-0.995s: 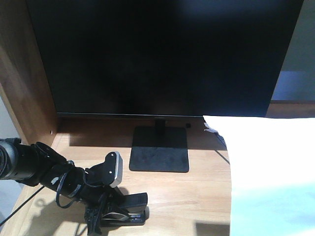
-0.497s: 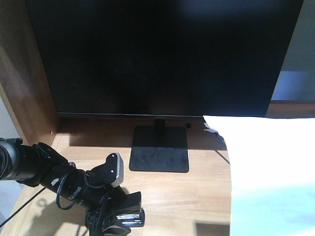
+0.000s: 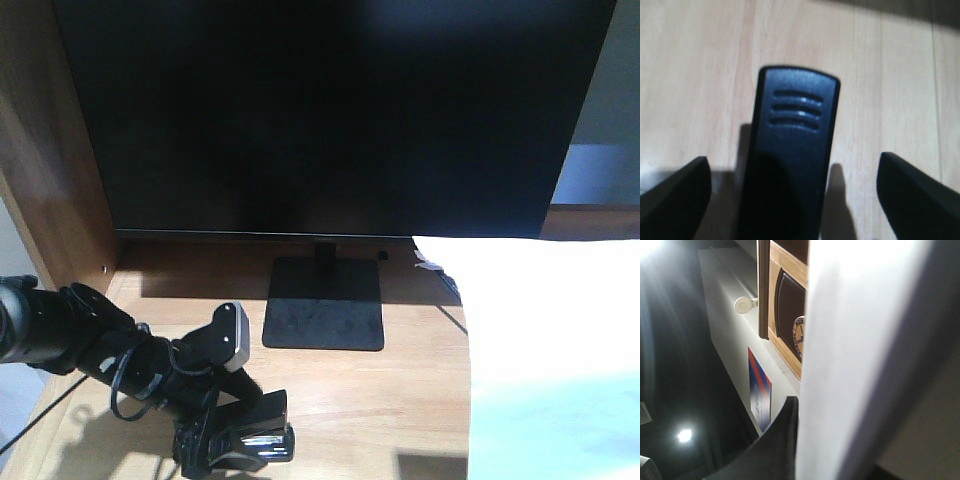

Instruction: Grab stapler and paper to desk for stapling

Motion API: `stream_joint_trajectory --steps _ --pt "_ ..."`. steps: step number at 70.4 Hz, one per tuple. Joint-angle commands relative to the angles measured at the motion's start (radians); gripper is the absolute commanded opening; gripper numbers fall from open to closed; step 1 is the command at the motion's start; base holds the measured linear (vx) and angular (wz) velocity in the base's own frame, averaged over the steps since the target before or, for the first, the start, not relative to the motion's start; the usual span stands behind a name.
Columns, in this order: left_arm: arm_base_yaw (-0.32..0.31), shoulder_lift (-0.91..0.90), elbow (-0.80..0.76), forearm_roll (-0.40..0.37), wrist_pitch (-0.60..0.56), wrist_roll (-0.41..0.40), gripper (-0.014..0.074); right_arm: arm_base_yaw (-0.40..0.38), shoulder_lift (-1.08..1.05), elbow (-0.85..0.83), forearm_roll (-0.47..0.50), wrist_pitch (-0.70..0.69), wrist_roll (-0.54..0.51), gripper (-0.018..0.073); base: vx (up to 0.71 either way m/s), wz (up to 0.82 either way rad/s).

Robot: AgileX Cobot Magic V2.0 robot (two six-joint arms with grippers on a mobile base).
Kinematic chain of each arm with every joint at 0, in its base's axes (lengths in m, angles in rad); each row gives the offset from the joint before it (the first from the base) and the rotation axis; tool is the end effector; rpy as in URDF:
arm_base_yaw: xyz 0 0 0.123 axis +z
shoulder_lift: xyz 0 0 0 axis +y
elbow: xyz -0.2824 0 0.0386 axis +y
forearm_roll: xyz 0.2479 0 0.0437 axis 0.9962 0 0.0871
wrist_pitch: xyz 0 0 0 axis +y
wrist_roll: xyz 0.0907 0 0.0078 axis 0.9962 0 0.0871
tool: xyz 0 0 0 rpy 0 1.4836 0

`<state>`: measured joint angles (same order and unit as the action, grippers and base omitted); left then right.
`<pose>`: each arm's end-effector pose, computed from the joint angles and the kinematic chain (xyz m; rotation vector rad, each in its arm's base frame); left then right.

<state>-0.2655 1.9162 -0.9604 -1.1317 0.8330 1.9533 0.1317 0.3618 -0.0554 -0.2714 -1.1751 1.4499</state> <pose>0.3007 -0.1450 0.1332 1.5929 1.9702 -0.7893 0.0476 0.0290 0.2972 0.1736 0.7195 1.4927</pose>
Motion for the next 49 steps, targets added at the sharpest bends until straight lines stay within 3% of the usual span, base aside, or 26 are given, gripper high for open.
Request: stream_joint_trajectory --steps 1,49 --pt "0.005 -0.082 -0.020 -0.038 0.047 -0.012 0.0536 -0.004 0.011 -0.023 0.006 -0.039 -0.009 -0.0002 0.00 0.00" --pt "0.025 -0.204 -0.020 -0.038 0.077 -0.012 0.0050 -0.004 0.011 -0.023 0.006 -0.039 -0.009 -0.0002 0.00 0.00"
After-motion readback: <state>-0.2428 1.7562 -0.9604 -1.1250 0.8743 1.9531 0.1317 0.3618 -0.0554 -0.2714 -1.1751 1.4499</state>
